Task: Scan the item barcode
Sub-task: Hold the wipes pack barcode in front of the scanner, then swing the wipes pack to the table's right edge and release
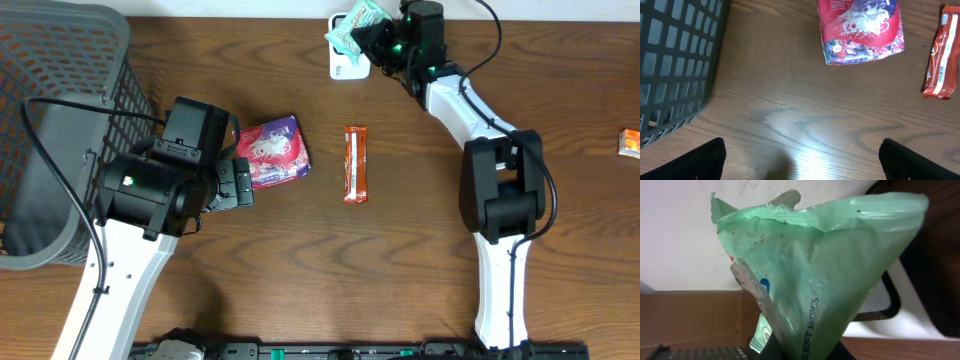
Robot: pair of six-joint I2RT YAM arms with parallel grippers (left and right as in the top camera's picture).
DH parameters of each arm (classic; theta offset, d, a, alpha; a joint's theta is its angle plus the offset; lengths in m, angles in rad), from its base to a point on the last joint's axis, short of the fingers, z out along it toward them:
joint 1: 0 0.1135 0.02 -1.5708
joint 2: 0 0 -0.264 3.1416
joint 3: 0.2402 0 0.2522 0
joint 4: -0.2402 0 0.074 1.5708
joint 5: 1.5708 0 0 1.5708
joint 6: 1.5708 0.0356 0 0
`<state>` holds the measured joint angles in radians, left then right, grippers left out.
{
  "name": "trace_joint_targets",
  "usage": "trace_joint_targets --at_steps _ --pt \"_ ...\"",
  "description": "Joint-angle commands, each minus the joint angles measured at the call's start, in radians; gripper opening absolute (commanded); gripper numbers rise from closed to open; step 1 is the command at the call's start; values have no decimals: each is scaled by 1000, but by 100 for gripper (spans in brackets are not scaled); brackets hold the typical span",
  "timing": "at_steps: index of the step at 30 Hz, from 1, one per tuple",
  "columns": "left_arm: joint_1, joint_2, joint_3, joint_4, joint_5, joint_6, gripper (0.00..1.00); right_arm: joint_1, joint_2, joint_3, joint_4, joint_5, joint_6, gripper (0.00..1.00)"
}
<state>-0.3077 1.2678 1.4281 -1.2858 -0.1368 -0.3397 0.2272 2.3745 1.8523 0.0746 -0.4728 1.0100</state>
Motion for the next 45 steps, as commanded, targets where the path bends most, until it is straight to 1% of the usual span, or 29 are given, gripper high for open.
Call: trace_joint_targets --at_steps 1,9,12,14,21,25,29,34,39,42,43,44,45 --pt "5 0 -4 -4 -3 2 98 19 -18 32 31 47 16 1" --pt "5 0 -4 -4 -3 2 98 19 -16 33 40 64 18 1" --pt "5 0 -4 -4 -3 2 98 17 -16 33 18 58 -22 1" --pt "5 0 -4 -4 -3 2 98 7 -20 33 7 31 -69 1" --pt "5 0 -4 -4 -3 2 98 -63 -23 34 1 -73 -64 1" --pt "5 0 -4 -4 -3 2 98 -116 -41 35 -21 -119 -117 1" --pt "5 0 -4 -4 -3 2 98 -213 -107 35 -183 -122 -211 1" --pt "5 0 -4 -4 -3 2 98 -383 -210 35 -487 -30 -343 1" --pt "5 0 -4 -4 -3 2 98 -595 -253 35 -742 -25 -606 1" --pt "5 0 -4 -4 -3 2 98 -705 -248 33 -861 14 -673 1" --pt "5 0 -4 -4 -3 2 98 -736 -248 32 -892 44 -693 2" --pt "5 0 -4 -4 -3 2 98 -771 -246 28 -927 95 -725 6" --pt "5 0 -4 -4 -3 2 98 -795 -246 26 -950 137 -746 13"
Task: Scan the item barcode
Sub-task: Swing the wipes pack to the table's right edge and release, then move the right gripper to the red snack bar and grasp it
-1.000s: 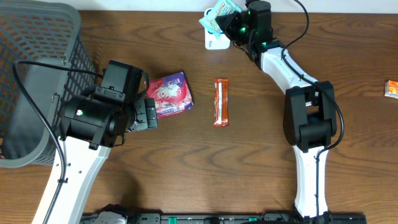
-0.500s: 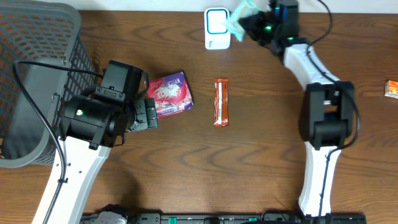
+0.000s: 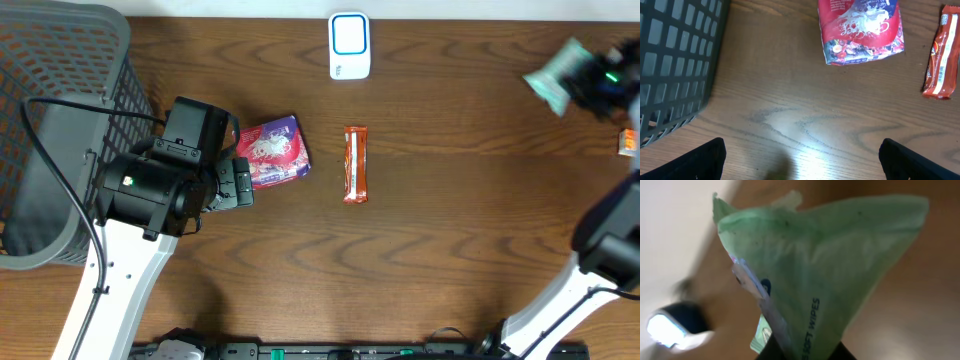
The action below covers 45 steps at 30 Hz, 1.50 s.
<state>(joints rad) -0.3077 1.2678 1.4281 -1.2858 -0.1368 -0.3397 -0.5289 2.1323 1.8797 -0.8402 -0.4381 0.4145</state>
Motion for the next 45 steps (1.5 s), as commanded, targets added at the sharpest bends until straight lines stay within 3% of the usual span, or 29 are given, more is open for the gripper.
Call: trace_joint_targets --at_steps 1,3,4,10,16,26,31,37,45 --pt "5 0 -4 -4 -3 2 98 -58 -4 -5 -52 143 -166 24" --pt "5 0 -4 -4 -3 2 98 -89 -4 -10 -79 211 -170 81" --pt "5 0 -4 -4 -3 2 98 -104 -4 -10 -96 232 -180 99" --pt "5 0 -4 -5 -3 2 98 -139 -4 -10 -166 171 -230 99" --pt "5 0 -4 -4 -3 2 98 -98 -4 -10 -277 -118 -294 99" --pt "5 0 -4 -4 -3 2 98 171 -4 -82 -605 -151 -379 99" --pt "5 0 -4 -4 -3 2 98 376 -4 -223 -496 -148 -360 99" --pt "5 0 -4 -4 -3 2 98 569 -4 -350 -302 -147 -173 99" --pt "5 0 -4 -4 -3 2 98 702 -8 -355 -274 -147 -156 99"
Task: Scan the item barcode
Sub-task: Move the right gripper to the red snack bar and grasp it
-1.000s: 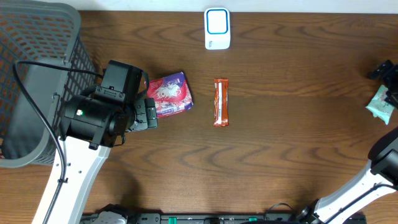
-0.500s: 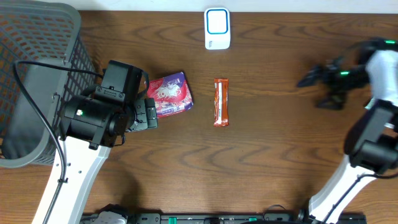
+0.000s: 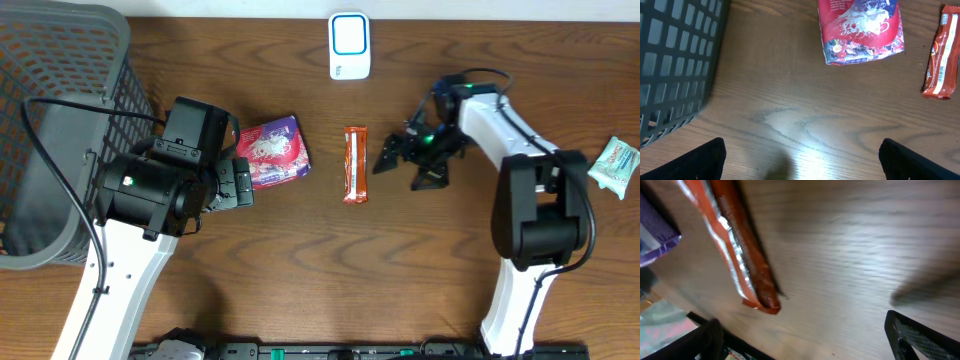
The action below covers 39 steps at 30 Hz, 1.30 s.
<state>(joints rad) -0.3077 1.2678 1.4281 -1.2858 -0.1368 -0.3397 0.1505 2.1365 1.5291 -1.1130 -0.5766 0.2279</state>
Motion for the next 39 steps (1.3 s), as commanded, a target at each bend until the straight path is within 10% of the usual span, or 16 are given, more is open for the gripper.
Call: trace_joint_targets --at_steps 1,17,39 --pt "5 0 -4 -4 -3 2 98 29 -12 -4 -5 -9 30 99" --pt "5 0 -4 -4 -3 2 98 190 -12 -5 60 -166 -120 99" --pt "5 0 -4 -4 -3 2 98 316 -12 -6 261 77 99 99"
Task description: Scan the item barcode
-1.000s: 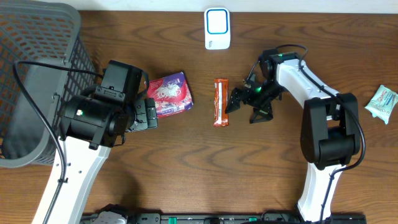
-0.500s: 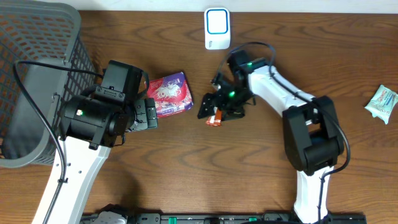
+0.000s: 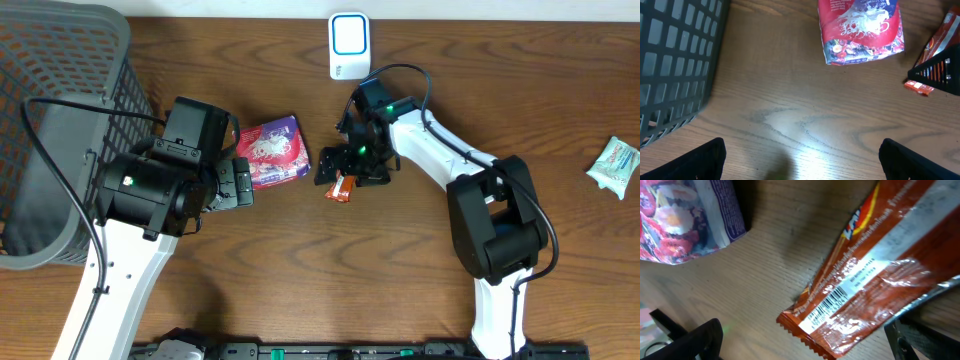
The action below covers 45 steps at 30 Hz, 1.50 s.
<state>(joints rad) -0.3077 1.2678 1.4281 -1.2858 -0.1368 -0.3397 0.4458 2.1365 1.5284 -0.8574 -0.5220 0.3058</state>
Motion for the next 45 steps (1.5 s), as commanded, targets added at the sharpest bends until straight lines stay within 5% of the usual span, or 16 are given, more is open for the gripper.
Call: trace_joint_targets --at_steps 1,45 --pt "5 0 -4 -4 -3 2 98 23 -12 -5 5 23 43 99" --pt "5 0 -4 -4 -3 2 98 57 -12 -5 122 210 130 99"
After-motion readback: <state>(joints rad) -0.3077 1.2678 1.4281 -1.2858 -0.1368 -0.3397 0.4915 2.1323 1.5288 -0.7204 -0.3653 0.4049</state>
